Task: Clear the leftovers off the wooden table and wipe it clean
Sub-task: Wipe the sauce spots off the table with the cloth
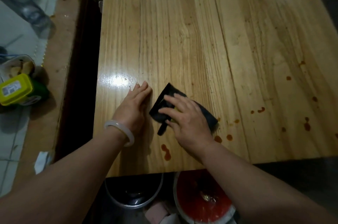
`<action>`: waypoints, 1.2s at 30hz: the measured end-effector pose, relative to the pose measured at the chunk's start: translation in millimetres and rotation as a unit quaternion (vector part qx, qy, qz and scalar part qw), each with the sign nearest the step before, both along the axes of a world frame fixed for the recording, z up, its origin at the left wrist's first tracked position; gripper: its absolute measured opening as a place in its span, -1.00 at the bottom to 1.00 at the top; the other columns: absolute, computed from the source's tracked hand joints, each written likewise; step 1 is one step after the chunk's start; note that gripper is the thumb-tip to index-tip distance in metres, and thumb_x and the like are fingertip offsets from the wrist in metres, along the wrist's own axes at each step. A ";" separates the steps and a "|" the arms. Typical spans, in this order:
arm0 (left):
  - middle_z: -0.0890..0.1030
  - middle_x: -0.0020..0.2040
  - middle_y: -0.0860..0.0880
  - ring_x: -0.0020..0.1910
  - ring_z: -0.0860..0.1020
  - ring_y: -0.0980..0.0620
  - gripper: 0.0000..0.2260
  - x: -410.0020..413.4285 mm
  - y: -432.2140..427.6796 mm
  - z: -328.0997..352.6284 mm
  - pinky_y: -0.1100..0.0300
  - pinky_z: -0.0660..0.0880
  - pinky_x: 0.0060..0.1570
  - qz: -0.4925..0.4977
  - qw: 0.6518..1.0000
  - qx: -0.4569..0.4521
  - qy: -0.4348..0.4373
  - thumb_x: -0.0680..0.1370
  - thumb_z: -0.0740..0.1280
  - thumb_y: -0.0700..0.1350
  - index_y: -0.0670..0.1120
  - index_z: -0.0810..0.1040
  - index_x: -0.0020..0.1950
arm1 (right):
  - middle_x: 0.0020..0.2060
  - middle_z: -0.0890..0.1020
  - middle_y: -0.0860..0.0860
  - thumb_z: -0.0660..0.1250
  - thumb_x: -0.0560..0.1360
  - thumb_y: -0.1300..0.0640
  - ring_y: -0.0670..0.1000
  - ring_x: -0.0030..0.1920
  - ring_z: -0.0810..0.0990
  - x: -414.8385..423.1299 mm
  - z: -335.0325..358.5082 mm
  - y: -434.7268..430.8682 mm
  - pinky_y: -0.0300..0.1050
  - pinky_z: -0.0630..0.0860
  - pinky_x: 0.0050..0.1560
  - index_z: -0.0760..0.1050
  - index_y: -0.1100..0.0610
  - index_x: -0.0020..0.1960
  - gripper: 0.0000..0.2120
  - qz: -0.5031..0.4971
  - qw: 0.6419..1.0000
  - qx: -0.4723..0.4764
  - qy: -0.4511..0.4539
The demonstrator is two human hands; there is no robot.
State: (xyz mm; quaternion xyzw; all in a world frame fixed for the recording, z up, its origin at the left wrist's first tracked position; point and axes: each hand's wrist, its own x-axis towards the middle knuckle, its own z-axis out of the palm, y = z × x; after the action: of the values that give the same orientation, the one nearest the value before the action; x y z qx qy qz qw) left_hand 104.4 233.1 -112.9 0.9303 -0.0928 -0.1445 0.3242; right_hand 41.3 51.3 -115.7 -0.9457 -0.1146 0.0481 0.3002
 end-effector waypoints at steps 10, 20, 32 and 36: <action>0.20 0.51 0.09 0.51 0.05 0.14 -0.46 -0.9 2.9 -5.8 0.17 0.02 0.49 0.015 1.000 -0.002 -0.010 0.52 0.19 -0.42 -0.03 0.33 0.46 | 0.43 0.43 -0.09 0.36 0.51 0.06 -0.01 0.52 0.22 -5.7 7.2 -22.9 0.05 0.06 0.54 0.58 -0.08 0.17 -0.77 0.239 0.971 -0.021 0.013; 0.21 0.51 0.09 0.51 0.06 0.12 -0.47 -2.4 -1.5 -1.8 0.31 -0.02 0.41 0.038 0.999 0.015 -0.020 0.52 0.17 -0.43 -0.04 0.34 0.44 | 0.42 0.42 -0.11 0.24 0.55 -0.03 -0.01 0.54 0.17 -34.1 6.4 -23.8 0.14 0.03 0.54 0.59 -0.10 0.10 -0.80 0.276 0.961 0.001 0.014; 0.21 0.49 0.21 0.50 0.03 0.22 -0.42 -5.0 -6.8 -2.0 0.11 0.04 0.49 0.089 0.996 0.031 -0.006 0.51 0.10 -0.45 0.06 0.36 0.42 | 0.44 0.41 -0.03 0.32 0.56 0.03 0.08 0.52 0.23 -45.4 -8.0 -81.0 0.23 0.20 0.47 0.57 -0.05 0.19 -0.79 0.246 0.965 -0.046 -0.074; 0.22 0.49 0.18 0.51 0.05 0.19 -0.45 -7.9 -12.4 -1.1 0.13 0.03 0.49 0.096 0.994 0.044 -0.013 0.52 0.09 -0.43 0.03 0.36 0.41 | 0.45 0.39 -0.01 0.28 0.57 0.02 0.07 0.53 0.22 -33.7 -9.2 -103.0 0.22 0.17 0.48 0.57 -0.03 0.21 -0.76 0.189 0.976 -0.074 -0.077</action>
State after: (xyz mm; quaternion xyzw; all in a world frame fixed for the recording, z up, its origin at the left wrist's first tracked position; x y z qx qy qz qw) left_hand 96.4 220.7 -113.9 0.9500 -0.0011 -0.1046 0.2941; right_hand 7.5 -51.7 -124.8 -0.9276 -0.3099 0.0395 0.2050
